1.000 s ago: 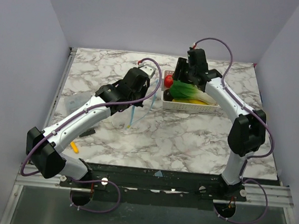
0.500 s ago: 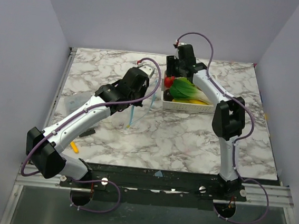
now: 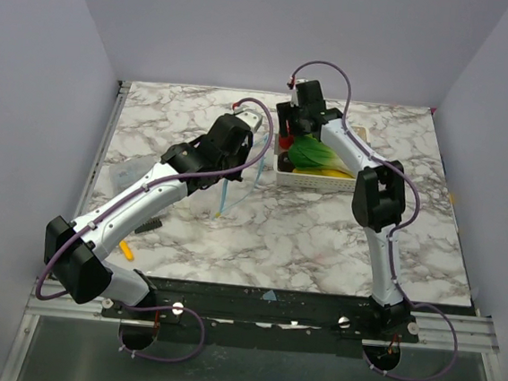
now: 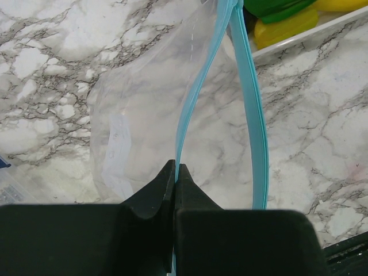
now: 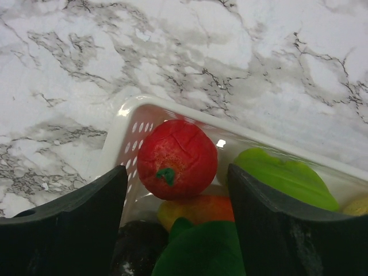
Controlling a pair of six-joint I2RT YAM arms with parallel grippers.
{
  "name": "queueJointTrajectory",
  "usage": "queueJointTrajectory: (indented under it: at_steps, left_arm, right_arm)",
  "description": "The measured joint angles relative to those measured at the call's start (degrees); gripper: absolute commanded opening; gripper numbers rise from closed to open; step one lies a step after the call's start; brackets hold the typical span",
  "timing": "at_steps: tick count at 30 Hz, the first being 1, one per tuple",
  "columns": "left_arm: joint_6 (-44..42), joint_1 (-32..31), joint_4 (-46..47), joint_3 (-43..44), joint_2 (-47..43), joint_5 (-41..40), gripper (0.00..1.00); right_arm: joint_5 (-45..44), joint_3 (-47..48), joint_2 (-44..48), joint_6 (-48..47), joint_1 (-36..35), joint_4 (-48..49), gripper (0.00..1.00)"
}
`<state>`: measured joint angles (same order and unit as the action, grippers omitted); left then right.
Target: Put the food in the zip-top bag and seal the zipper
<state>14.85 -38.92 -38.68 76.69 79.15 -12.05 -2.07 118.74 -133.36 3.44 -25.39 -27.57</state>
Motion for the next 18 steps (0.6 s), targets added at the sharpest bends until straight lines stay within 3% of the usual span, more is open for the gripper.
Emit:
queueJointTrajectory:
  at_steps: [12,18]
  left_arm:
    - [0.0,0.3,0.0,0.0,0.0,0.5,0.0]
    - [0.0,0.6,0.0,0.0,0.0,0.9,0.0]
  right_arm:
    - [-0.1,2.0,-3.6,-1.3,0.0,-2.3,0.72]
    - [-0.2,2.0,-3.9,-1.0,0.0,-2.3,0.53]
